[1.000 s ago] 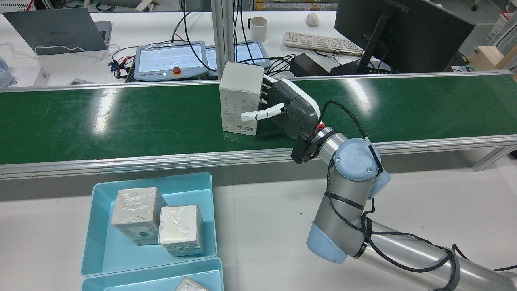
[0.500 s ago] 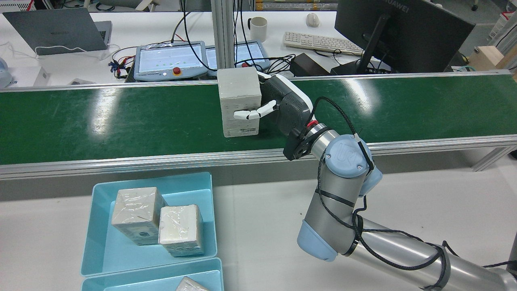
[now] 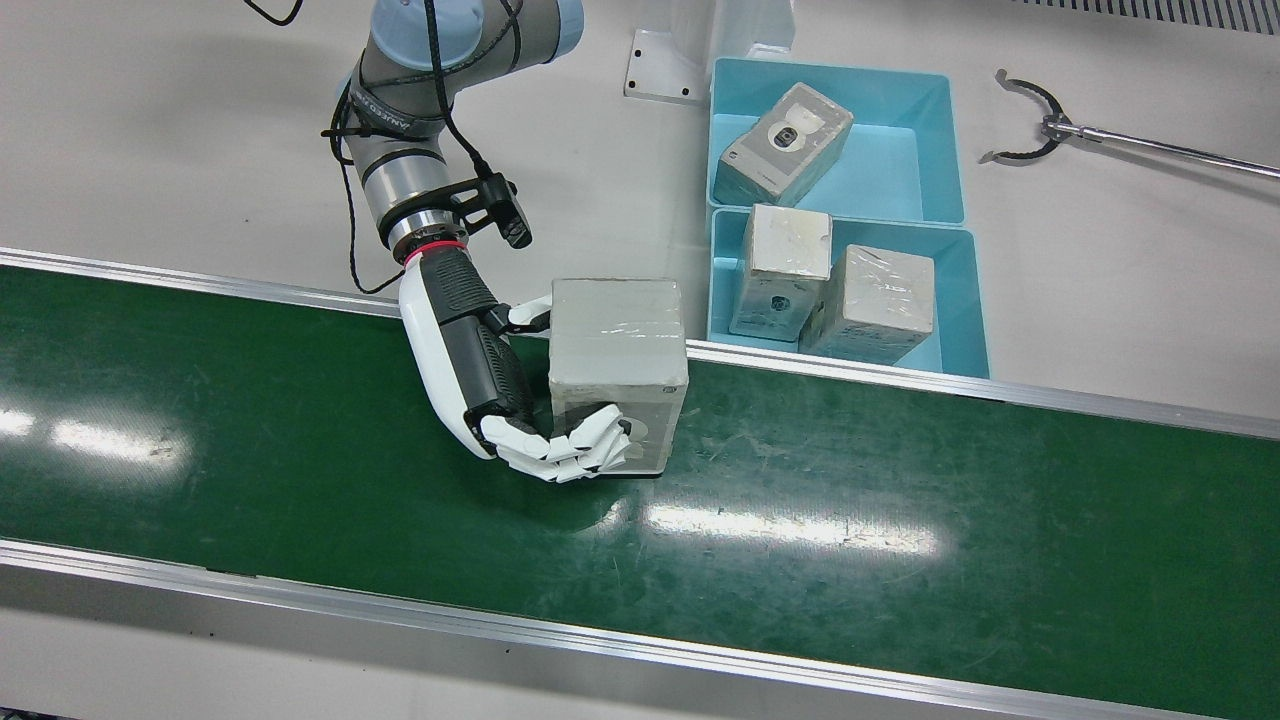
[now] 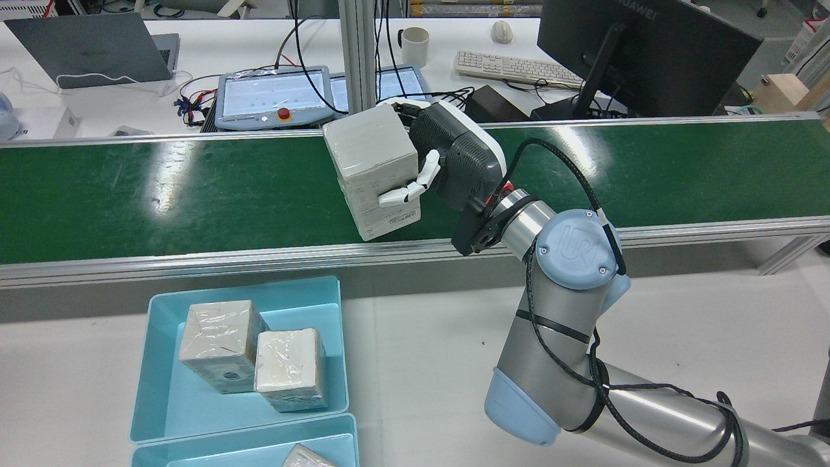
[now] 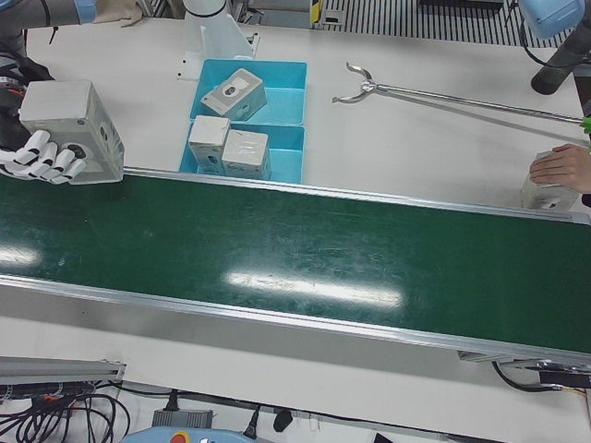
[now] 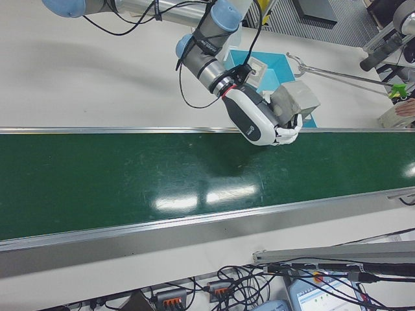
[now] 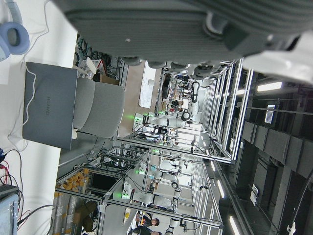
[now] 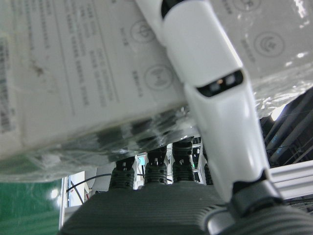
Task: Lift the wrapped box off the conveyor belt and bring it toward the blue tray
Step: 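Lift the wrapped box off the belt and swing it toward the blue tray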
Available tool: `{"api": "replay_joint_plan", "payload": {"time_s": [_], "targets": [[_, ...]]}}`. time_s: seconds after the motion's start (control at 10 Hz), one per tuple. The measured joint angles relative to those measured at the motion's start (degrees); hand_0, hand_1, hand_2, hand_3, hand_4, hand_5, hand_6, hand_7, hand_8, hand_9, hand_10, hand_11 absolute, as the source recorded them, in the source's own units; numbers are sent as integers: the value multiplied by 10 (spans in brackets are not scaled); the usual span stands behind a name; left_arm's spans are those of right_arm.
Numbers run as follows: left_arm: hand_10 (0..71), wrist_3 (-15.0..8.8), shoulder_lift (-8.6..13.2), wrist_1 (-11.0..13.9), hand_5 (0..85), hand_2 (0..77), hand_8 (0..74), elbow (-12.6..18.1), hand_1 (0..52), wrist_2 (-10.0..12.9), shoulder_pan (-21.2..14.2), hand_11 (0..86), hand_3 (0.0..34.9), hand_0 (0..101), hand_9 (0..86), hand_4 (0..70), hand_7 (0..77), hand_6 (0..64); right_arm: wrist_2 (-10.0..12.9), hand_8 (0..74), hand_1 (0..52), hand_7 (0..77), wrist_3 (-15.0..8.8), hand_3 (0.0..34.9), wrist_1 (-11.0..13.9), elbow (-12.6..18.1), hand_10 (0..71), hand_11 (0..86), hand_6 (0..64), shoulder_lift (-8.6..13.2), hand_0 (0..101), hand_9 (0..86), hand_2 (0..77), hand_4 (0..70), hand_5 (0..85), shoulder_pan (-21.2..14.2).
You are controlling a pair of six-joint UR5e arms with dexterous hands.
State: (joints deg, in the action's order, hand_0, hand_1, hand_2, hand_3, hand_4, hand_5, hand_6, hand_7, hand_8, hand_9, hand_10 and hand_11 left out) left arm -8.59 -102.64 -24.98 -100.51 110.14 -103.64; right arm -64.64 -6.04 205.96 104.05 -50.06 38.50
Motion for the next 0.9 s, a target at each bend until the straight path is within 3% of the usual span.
{"api": "replay_joint_plan", "payload": {"time_s": [0.1,0.2,0.5,0.6,0.7,0.9], "targets": [[0,0,0,0,5,11,5,0,0,0,0,0,0,0,0,0,5,0,2,469,180,578,-4,19,6,15,387,404,355,1,561,447,278,475,442,-10],[0,0,0,0,5,11,5,0,0,0,0,0,0,0,0,0,5,0,5,502,180,600,-14,15,9,23,436,420,360,6,519,453,278,469,464,-29],[0,0,0,0,5,5,5,0,0,0,0,5,0,0,0,0,5,0,54,535,180,622,-54,15,9,28,480,431,387,30,515,469,278,469,464,-117],[5,0,0,0,5,5,5,0,0,0,0,0,0,0,0,0,5,0,69,540,5,633,-66,18,8,27,485,436,398,35,527,485,349,453,529,-141],[5,0,0,0,11,5,5,0,0,0,0,0,0,0,0,0,5,0,78,540,5,633,-78,18,6,24,485,436,398,38,527,485,349,453,540,-160],[0,0,0,0,11,11,5,0,0,0,0,0,0,0,0,0,5,0,84,540,5,633,-94,13,1,11,485,436,398,51,527,485,349,376,611,-187]]}}
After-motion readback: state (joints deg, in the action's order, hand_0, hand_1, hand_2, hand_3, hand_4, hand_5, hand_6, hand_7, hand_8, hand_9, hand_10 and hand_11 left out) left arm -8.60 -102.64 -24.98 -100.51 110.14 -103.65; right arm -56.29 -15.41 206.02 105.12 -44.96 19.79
